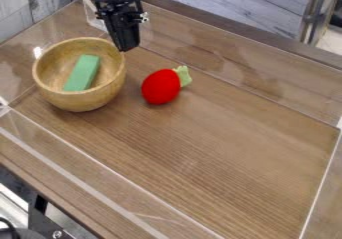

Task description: Put the green block in the brown bowl

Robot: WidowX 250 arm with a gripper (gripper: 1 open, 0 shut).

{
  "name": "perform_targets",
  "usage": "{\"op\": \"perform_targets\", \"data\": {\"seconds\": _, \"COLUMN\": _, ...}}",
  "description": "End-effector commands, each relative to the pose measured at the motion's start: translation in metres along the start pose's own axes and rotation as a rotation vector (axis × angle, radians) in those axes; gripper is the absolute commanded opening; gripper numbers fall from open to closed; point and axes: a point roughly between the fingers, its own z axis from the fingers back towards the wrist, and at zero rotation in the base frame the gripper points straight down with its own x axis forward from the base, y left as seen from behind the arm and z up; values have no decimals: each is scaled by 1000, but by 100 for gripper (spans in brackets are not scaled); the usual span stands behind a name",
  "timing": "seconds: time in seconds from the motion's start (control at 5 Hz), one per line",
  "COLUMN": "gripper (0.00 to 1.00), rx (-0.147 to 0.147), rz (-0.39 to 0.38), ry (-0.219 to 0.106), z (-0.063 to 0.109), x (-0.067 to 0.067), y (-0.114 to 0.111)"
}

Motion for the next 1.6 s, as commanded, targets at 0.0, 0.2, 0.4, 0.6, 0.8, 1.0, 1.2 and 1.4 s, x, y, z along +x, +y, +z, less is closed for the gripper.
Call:
{"op": "perform_targets", "data": {"seconds": 0.0, "gripper": 0, "rx": 30, "rz": 1, "ry": -31, "z": 16, "x": -3, "y": 0}}
{"op": "perform_targets", "data": {"seconds": 0.2, "gripper": 100, "rx": 25, "rz": -41, "ry": -10, "z": 17, "x": -1, "y": 13}}
{"op": "perform_targets", "data": {"seconds": 0.4, "gripper": 0, "rx": 21, "rz": -82, "ry": 10, "z": 19, "x": -1, "y": 25}}
{"op": "perform_targets", "data": {"seconds": 0.6, "gripper": 0, "rx": 14, "rz": -78, "ry": 12, "z": 20, "x": -12, "y": 24}}
{"op": "perform_targets", "data": {"seconds": 0.8, "gripper": 0, "rx": 2, "rz": -75, "ry": 12, "z": 23, "x": -23, "y": 22}}
{"op": "perform_targets", "data": {"seconds": 1.0, "gripper": 0, "rx": -12, "rz": -79, "ry": 16, "z": 22, "x": -25, "y": 21}}
{"op": "perform_targets", "data": {"seconds": 1.2, "gripper": 0, "rx": -30, "rz": -82, "ry": 19, "z": 21, "x": -26, "y": 21}}
{"op": "perform_targets", "data": {"seconds": 1.4, "gripper": 0, "rx": -47, "rz": -84, "ry": 21, "z": 20, "x": -28, "y": 20}}
